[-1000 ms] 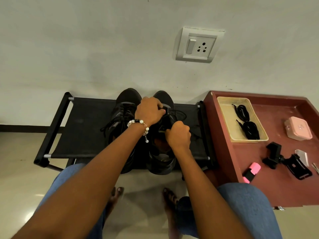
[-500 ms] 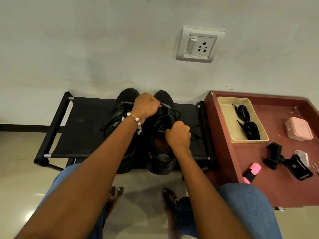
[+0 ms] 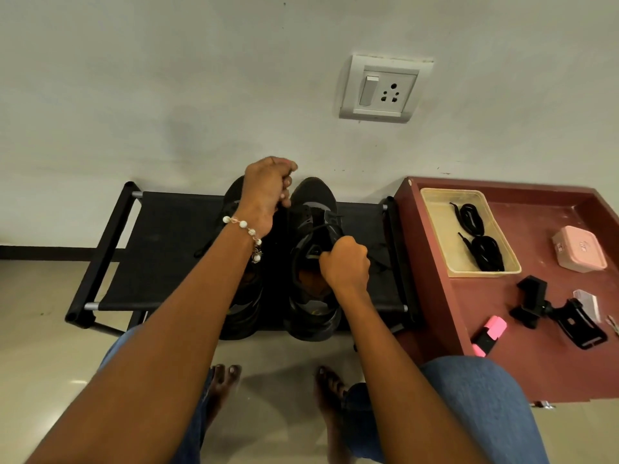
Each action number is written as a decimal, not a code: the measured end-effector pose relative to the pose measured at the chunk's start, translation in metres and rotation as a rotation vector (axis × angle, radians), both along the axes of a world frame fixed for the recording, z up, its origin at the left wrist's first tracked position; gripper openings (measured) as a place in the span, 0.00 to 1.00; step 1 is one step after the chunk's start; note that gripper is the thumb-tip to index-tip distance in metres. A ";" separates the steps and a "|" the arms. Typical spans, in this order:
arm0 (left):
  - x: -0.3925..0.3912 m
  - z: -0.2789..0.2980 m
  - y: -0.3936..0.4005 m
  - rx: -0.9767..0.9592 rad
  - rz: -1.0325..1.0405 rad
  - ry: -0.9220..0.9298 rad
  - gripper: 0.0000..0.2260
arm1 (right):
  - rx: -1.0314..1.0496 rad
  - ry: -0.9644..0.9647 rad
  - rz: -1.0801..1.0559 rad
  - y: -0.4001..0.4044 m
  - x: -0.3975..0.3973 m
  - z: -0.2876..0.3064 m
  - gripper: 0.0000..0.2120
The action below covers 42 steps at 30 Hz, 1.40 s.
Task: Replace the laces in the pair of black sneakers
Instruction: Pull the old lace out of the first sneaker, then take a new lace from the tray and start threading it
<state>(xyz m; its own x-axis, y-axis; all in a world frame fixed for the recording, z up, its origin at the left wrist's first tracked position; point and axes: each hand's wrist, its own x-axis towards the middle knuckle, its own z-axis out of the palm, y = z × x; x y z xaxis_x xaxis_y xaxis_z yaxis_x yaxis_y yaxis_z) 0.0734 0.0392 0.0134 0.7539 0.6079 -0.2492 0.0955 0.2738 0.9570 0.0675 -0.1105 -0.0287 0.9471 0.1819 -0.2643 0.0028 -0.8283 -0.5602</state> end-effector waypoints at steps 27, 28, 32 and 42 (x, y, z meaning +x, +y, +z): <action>0.016 -0.042 -0.018 -0.059 -0.223 0.396 0.15 | -0.007 0.013 0.031 0.001 0.000 0.000 0.09; 0.014 -0.042 -0.016 -0.072 -0.224 0.387 0.16 | -0.010 0.010 0.037 0.001 0.000 0.000 0.09; 0.011 -0.040 -0.014 -0.134 -0.208 0.357 0.15 | -0.013 0.014 0.037 0.001 0.001 0.001 0.09; -0.001 -0.026 -0.018 -0.238 -0.108 0.310 0.14 | -0.023 0.017 0.052 0.001 0.005 0.001 0.06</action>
<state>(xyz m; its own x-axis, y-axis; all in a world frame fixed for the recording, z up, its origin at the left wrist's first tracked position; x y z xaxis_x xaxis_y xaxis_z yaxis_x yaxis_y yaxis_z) 0.0724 0.0215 -0.0123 0.6769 0.4272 -0.5994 0.4101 0.4573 0.7891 0.0722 -0.1093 -0.0279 0.9320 0.2244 -0.2845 0.0368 -0.8397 -0.5418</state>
